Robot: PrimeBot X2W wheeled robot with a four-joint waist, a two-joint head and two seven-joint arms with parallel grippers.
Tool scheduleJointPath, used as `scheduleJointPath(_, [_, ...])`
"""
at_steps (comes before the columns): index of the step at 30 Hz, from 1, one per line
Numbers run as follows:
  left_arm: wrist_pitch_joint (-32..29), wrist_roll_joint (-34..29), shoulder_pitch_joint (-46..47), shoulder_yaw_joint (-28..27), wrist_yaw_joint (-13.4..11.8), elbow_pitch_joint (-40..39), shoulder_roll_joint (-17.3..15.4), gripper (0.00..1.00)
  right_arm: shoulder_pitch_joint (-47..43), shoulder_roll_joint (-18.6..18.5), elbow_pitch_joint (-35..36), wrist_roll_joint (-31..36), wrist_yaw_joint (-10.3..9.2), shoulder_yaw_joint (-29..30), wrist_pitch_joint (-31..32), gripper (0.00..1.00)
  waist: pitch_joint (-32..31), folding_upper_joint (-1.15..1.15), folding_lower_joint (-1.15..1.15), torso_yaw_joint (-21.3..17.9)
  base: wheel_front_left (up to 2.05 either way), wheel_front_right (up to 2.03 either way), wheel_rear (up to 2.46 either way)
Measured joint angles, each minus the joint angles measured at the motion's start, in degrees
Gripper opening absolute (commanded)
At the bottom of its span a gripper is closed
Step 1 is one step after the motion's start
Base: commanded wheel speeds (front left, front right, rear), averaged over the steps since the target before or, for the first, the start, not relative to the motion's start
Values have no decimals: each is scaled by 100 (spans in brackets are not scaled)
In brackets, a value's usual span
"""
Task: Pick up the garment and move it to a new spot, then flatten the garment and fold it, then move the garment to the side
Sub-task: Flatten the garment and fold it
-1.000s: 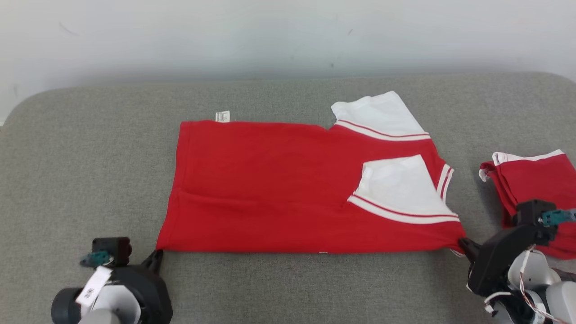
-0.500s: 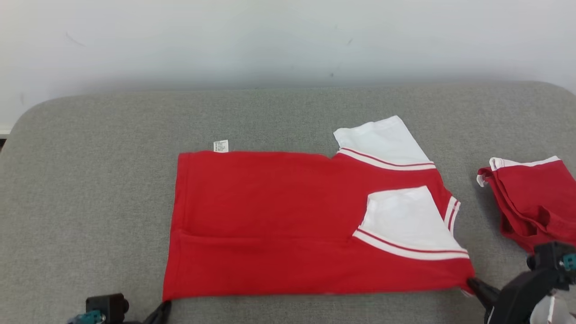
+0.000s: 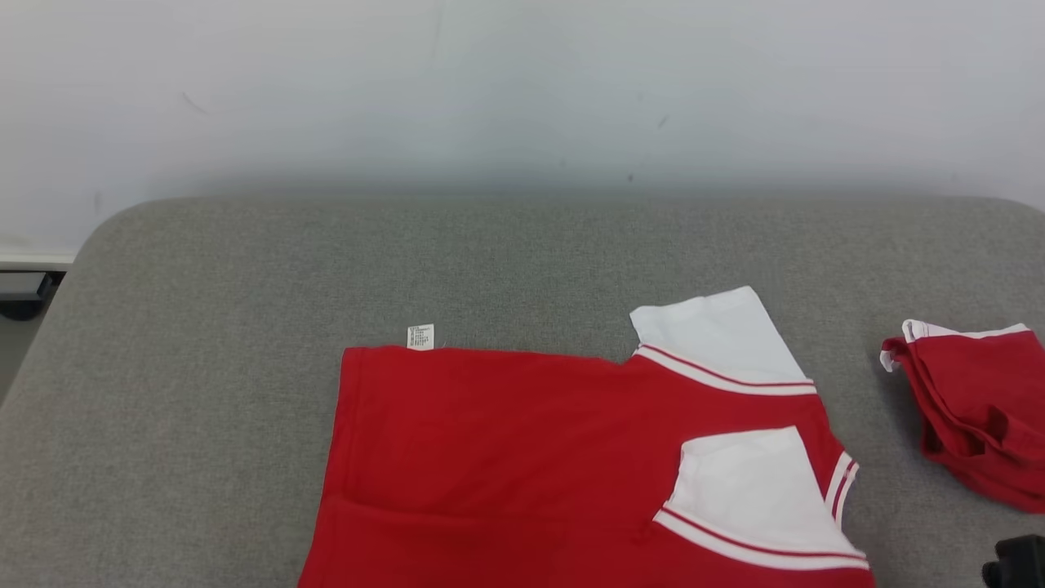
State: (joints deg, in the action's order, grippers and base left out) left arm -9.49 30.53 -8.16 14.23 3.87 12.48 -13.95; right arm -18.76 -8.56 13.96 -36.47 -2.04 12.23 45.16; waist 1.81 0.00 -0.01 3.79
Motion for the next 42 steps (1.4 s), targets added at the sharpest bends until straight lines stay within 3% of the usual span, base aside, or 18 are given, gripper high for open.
scheduleJointPath(4, [-135, 11, -139, 22, -104, -198, -35, 0, -230, 90, 103, -105, -5, -82, 111, 0, -79, 0, 0, 17, 0, 0, 0])
scheduleJointPath(5, [-156, 8, -140, 36, -145, -236, -31, 33, -244, 107, 113, -125, -5, -90, 131, 0, -78, 0, 0, 17, 0, 0, 0])
scheduleJointPath(6, [-157, -5, -135, 37, -197, -268, -22, 41, -255, 120, 123, -134, -11, -89, 132, 0, -75, 0, 0, 18, 0, 0, 0])
scheduleJointPath(7, [-172, -44, -126, 45, -241, -280, -22, 69, -263, 125, 127, -136, -43, -88, 142, 0, -71, 0, 0, 18, 0, 0, 0])
scheduleJointPath(8, [-216, -81, -123, 57, -272, -289, -24, 100, -271, 126, 126, -136, -56, -87, 177, 32, -67, 1, 0, 17, 0, 0, 0])
scheduleJointPath(9, [-220, -108, -124, 66, -310, -291, -22, 100, -282, 129, 123, -135, -58, -96, 181, 100, -61, 1, 0, 16, 0, 0, 0])
scheduleJointPath(19, [-219, -186, -118, -133, -555, -510, -147, 100, -214, 141, 100, 42, -208, 75, 54, 100, -36, 1, 1, 21, 0, 0, 0])
scheduleJointPath(23, [447, -254, 323, -444, -748, -1024, 79, 100, 379, 79, 291, 367, -91, -56, -519, 100, -97, 1, 1, 60, 0, 0, 0])
scheduleJointPath(31, [1165, -754, 716, -422, -898, -1351, 331, 100, 1153, 353, 244, 978, -44, -416, -1714, 100, -199, 1, 1, 37, 0, 0, 0])
scheduleJointPath(36, [1437, -882, 770, -374, -896, -1329, 344, 100, 1315, 326, -23, 1377, 312, -922, -2332, 100, -273, 1, 1, -40, 0, 0, 0])
scheduleJointPath(42, [1621, -937, 818, -333, -898, -1128, 330, 100, 1435, 365, -549, 1532, 441, -1074, -2992, 100, -400, 0, 1, -176, 0, 0, 0])
